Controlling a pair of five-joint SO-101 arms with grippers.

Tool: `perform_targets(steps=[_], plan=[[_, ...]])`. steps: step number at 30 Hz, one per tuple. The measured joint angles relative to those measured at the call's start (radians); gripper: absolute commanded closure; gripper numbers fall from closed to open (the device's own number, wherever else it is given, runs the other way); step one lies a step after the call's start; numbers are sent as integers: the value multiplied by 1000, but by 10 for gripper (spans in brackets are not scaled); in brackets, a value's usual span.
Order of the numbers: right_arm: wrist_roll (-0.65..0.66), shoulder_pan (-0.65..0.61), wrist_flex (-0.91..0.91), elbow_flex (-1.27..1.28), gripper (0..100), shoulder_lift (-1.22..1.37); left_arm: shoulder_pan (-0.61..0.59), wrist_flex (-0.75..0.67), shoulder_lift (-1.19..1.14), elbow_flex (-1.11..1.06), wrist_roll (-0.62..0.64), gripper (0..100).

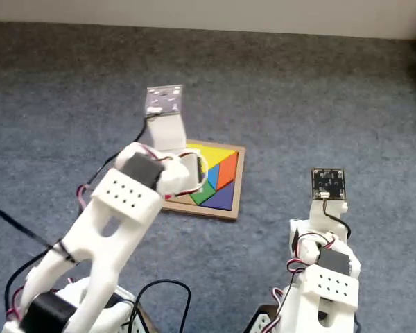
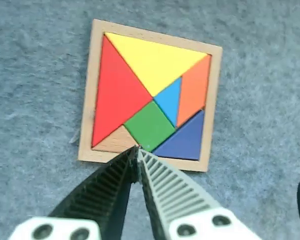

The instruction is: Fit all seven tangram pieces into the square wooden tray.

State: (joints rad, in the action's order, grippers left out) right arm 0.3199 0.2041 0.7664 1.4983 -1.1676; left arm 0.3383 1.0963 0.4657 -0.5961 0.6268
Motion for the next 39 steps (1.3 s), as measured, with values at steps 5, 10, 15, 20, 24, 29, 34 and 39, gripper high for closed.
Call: perform_targets(steps=[5,10,15,20,24,29,34,39], plan=[[-37,-35,0,0,961,0,-149,-137,109,-199,-66,995],[-112,-38,0,0,961,0,-227,-302,221,-393,-114,995],[-157,-38,0,0,961,0,-245,-422,301,-543,-117,995],[-209,-38,0,0,961,0,-245,-511,348,-658,-117,995],[-218,-38,0,0,963,0,-245,-595,353,-732,-118,995],[-218,-38,0,0,987,0,-244,-736,353,-848,-199,995],[-218,-38,2,0,989,0,-244,-887,353,-928,-249,995],[-218,-38,2,3,990,-61,-244,-937,353,-950,-270,995]])
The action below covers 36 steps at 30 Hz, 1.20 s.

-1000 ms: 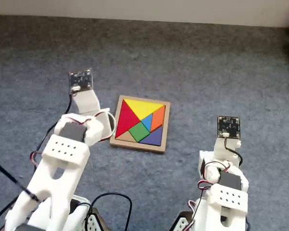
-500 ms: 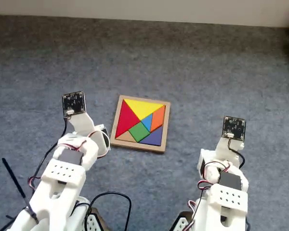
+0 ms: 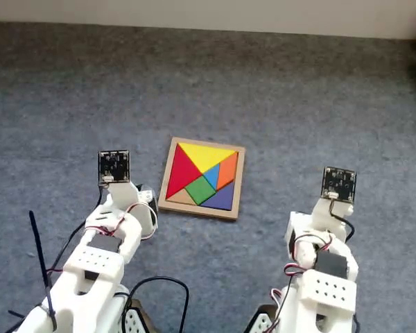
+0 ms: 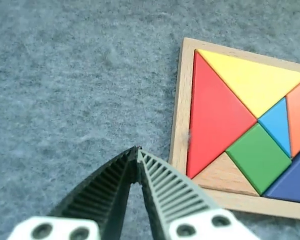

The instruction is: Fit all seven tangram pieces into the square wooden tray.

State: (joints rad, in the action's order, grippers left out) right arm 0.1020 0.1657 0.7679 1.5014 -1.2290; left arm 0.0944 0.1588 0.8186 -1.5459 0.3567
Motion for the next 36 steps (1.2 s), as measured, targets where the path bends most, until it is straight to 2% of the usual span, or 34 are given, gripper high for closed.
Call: perform_targets(steps=[5,10,15,20,24,29,36], plan=[[0,-80,104,83,990,-253,0,-3,0,0,0,995],[0,-106,239,170,985,-563,0,-3,0,0,0,995],[0,-120,258,170,985,-565,0,-6,5,-37,-11,995],[0,-186,261,170,985,-591,0,-6,5,-91,-149,995],[0,-187,318,170,985,-591,-43,-6,5,-92,-218,994],[0,-187,446,170,985,-591,-83,-6,5,-92,-226,994],[0,-187,468,170,985,-591,-86,-8,5,-92,-226,994]])
